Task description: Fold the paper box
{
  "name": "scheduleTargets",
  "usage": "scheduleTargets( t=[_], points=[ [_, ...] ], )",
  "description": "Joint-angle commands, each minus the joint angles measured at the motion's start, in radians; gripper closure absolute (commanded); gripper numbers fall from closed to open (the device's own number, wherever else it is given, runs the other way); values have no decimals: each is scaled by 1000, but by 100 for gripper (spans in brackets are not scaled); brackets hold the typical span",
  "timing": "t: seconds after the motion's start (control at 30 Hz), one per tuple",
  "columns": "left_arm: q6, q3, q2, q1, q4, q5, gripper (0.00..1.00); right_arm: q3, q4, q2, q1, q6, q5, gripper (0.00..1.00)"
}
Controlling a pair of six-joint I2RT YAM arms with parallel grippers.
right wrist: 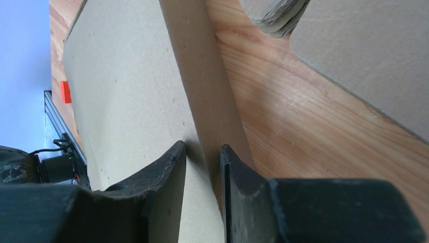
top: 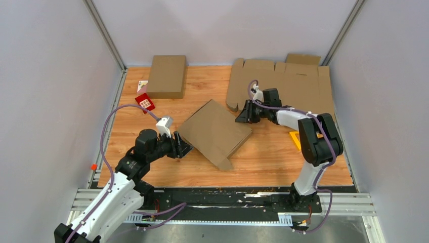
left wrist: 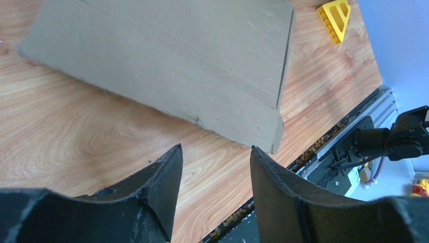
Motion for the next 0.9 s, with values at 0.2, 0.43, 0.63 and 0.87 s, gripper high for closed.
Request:
scheduleTargets(
  t=[0.2, 0.43, 0.63, 0.87],
  points=[
    [-2, -6, 16, -4, 45, 13, 41, -92, 113, 69, -111, 102, -41, 90],
    [-34, -62, 49, -2, 128, 4, 43, -129, 207, 95, -158, 186, -106, 96],
    [-119, -163, 151, -4, 342, -11, 49, -149, 229, 101, -184, 210, -95, 100],
    [-221, -216, 444, -38, 673, -63, 95, -140, 211, 108, -185, 194, -82, 100]
  ],
)
